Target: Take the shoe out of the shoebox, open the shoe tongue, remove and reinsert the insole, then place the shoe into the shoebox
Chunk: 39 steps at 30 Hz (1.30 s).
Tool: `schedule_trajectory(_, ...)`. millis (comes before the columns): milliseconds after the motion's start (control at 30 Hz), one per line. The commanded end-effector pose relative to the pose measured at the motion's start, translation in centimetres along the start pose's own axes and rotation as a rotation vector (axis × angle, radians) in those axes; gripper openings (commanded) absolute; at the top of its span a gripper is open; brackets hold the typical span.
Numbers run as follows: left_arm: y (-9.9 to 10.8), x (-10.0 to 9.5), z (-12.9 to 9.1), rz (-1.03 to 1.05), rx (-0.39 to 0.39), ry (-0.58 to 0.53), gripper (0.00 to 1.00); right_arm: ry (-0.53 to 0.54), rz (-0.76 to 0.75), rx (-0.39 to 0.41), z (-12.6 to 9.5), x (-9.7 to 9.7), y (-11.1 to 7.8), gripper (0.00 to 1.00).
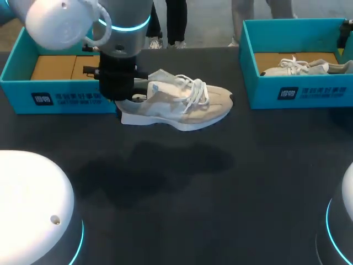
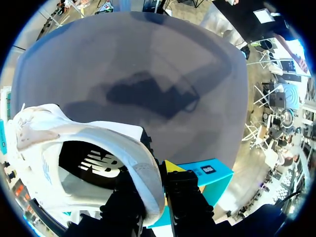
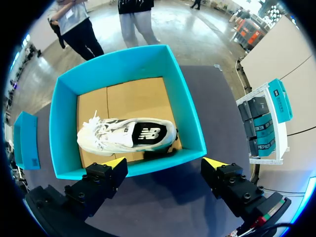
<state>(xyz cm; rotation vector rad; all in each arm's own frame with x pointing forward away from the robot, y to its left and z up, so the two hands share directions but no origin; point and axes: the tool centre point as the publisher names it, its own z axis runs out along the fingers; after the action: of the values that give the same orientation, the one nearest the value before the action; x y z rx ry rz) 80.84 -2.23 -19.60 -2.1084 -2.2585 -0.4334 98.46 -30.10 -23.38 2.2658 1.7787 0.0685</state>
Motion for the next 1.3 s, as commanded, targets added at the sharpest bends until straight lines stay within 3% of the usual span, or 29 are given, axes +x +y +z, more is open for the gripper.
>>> schedule_trajectory(33,0.3,-0.7,1.1,-0.001,0.008,0.002,0.00,0.002,0.000,-0.001,0.0,0.0,-0.1,1.00)
schedule_trajectory(333,-0.9,-2.1,4.4,0.004,0.047,0.007,0.00,0.002,0.000,-0.001,0.0,0.0,-0.1,1.00)
schedule_trajectory(967,-3.0,-6.4,13.6,-0.003,0.147,0.003,0.00,0.002,0.000,-0.001,0.0,0.0,-0.1,1.00)
schedule_trajectory(1300,-4.1,-7.7,15.7,-0.008,0.178,-0.023,0.00,0.002,0.000,-0.001,0.0,0.0,-0.1,1.00)
